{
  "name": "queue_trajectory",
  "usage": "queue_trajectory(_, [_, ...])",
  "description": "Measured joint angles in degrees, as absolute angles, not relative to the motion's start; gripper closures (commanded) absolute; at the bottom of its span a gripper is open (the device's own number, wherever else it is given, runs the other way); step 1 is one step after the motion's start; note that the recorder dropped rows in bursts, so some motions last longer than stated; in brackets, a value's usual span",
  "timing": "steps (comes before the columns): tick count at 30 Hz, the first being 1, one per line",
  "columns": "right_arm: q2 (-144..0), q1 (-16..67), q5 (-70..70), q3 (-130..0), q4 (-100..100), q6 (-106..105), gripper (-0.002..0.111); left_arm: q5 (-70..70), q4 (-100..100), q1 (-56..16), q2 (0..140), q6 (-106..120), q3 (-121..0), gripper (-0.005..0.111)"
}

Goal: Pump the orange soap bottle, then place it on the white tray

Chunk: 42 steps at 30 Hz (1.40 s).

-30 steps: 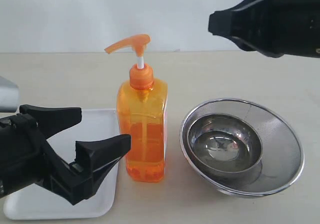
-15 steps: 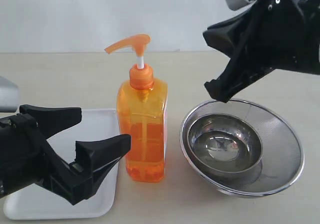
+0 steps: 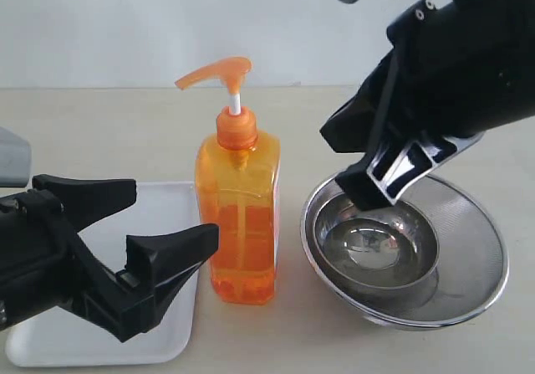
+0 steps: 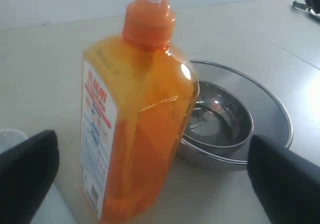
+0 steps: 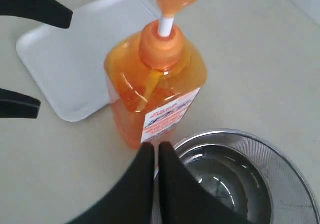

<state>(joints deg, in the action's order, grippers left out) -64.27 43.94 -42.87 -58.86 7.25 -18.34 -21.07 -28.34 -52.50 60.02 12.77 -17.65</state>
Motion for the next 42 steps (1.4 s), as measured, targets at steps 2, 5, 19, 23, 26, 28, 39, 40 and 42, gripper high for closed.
queue_trajectory(2, [-64.3, 43.9, -43.7, -59.5, 8.7, -20.1, 0.108, -21.1, -28.3, -52.5, 60.0, 12.8, -17.6, 0.012])
queue_trajectory(5, [-64.4, 43.9, -40.4, -59.8, 10.6, -22.9, 0.108, -21.1, -28.3, -52.5, 60.0, 12.8, -17.6, 0.012])
queue_trajectory(19, [-67.5, 43.9, -30.9, -59.9, 17.0, -30.8, 0.108, -21.1, -28.3, -52.5, 60.0, 12.8, -17.6, 0.012])
queue_trajectory(23, [-67.5, 43.9, -30.8, -60.1, 18.5, -31.1, 0.108, -21.1, -28.3, -52.5, 60.0, 12.8, -17.6, 0.012])
queue_trajectory(26, [-67.5, 43.9, -31.7, -61.3, 20.4, -32.5, 0.108, -21.1, -28.3, -52.5, 60.0, 12.8, -17.6, 0.012])
queue_trajectory(28, [-67.5, 43.9, -31.8, -62.3, 21.7, -33.5, 0.108, -21.1, -28.3, -52.5, 60.0, 12.8, -17.6, 0.012])
queue_trajectory(39, [-76.1, 47.5, -31.4, -64.5, 28.8, -41.7, 0.108, -21.1, -28.3, -52.5, 60.0, 12.8, -17.6, 0.012])
queue_trajectory(40, [-76.8, 48.0, -31.1, -64.5, 28.8, -41.8, 0.108, -21.1, -28.3, -52.5, 60.0, 12.8, -17.6, 0.012])
queue_trajectory(42, [-77.4, 48.7, -30.5, -64.5, 28.7, -41.9, 0.108, -21.1, -28.3, -52.5, 60.0, 12.8, -17.6, 0.012])
